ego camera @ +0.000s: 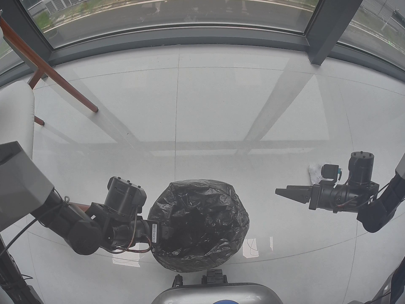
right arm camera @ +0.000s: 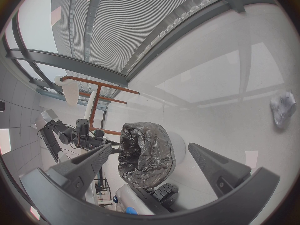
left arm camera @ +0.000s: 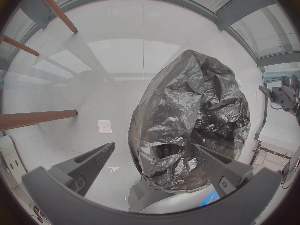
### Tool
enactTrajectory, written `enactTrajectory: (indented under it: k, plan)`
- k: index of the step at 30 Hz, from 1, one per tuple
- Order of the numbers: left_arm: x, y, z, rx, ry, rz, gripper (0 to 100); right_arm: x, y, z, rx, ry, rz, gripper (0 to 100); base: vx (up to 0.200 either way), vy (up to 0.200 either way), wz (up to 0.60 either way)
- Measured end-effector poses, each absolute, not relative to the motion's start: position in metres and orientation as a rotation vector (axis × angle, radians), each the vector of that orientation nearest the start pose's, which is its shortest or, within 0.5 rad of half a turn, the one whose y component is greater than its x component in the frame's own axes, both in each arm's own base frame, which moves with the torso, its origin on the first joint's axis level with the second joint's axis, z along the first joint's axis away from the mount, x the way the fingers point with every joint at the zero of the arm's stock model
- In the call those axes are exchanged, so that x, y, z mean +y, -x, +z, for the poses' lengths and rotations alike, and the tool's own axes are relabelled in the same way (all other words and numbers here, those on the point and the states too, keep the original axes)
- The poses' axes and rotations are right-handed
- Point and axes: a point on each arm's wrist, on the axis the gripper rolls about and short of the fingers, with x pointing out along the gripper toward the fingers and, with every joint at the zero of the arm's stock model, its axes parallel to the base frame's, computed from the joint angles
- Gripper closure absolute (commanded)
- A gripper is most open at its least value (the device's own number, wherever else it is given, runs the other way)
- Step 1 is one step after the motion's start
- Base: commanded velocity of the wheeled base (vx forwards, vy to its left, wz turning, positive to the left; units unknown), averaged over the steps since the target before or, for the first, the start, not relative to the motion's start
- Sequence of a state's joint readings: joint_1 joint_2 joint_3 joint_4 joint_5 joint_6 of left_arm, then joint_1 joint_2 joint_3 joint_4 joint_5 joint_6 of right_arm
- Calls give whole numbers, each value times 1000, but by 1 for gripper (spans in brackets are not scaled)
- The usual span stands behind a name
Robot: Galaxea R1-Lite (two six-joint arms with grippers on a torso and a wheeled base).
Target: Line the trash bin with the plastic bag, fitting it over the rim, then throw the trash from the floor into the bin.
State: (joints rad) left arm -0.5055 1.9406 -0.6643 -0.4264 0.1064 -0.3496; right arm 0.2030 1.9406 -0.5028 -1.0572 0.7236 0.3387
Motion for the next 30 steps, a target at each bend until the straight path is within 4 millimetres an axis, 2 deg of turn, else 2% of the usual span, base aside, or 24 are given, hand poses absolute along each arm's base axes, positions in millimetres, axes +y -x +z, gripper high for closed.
enactTrajectory:
  k: [9,10,22,30]
  plan:
    - [-151,-277,47,868,31,-222,0,66,-282,95,510,-414,829,0,0,0,0]
    - [-151,-278,46,867,27,-217,100,65,-281,96,507,-414,828,0,0,0,0]
    - [-154,-283,39,875,20,-205,100,57,-278,105,473,-412,814,0,0,0,0]
    - [-149,-293,43,842,34,-157,100,57,-274,103,483,-412,815,0,0,0,0]
